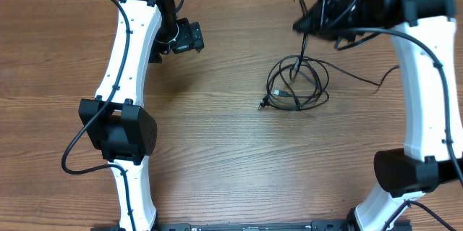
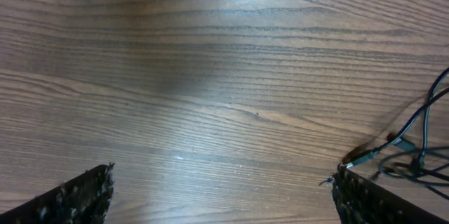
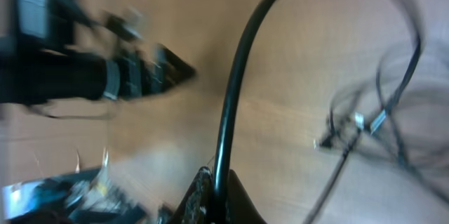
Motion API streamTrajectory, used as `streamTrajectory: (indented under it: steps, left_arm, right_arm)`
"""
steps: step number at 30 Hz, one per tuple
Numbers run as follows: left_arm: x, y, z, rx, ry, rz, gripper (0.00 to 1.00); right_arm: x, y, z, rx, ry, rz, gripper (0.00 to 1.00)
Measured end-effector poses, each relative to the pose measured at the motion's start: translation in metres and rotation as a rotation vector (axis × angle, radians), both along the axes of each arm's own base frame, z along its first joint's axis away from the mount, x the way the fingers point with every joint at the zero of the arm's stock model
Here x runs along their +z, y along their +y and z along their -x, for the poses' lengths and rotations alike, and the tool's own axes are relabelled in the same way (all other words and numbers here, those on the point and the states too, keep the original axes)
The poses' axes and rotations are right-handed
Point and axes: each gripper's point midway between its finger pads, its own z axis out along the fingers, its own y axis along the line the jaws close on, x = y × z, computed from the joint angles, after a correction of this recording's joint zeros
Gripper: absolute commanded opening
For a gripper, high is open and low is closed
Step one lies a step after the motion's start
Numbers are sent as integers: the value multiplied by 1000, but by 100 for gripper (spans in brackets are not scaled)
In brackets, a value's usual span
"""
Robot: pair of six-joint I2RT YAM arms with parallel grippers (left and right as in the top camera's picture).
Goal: Untangle cables
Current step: 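Lift the grasped cable with the right gripper and pull it up-right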
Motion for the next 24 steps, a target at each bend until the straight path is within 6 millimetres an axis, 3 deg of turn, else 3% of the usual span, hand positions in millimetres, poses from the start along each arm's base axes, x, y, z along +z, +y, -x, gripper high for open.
streamTrajectory:
  steps: [6,10,15,19,24]
  left_arm:
    - [0,0,0,0,0,0,100]
    - [0,0,0,0,0,0,100]
    - [0,0,0,0,0,0,100]
    - [0,0,0,0,0,0,100]
    - [0,0,0,0,0,0,100]
  right_arm:
    - [86,2,-17,0,-350,-44,4]
    - [131,2,-24,-3,-539,-69,4]
    - [173,-5,-32,-43,-720,-65,4]
    - [175,-29,-43,-154,-745,11,4]
    - [160,-73,-56,-323,-697,145,4]
